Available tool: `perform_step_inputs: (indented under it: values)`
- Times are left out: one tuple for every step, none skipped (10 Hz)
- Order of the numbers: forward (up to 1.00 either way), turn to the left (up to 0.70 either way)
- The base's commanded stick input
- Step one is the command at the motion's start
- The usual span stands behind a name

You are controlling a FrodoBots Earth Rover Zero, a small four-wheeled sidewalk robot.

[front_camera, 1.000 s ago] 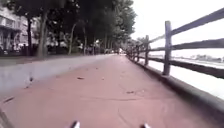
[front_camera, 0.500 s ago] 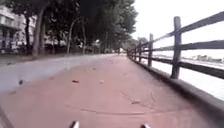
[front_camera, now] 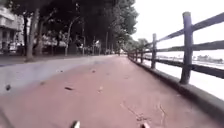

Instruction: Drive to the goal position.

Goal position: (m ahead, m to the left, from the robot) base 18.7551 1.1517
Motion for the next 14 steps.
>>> perform_step_inputs:
  values:
    - [0.7,0.0]
    - [0.7,0.0]
    - [0.7,0.0]
    - [0.7,0.0]
    - [0.7,0.0]
    - [0.7,0.0]
    - [0.7,0.0]
    - [0.7,0.0]
    - [0.7,0.0]
    - [0.7,0.0]
    - [0.7,0.0]
    - [0.7,0.0]
    - [0.7,0.0]
    - [0.7,0.0]
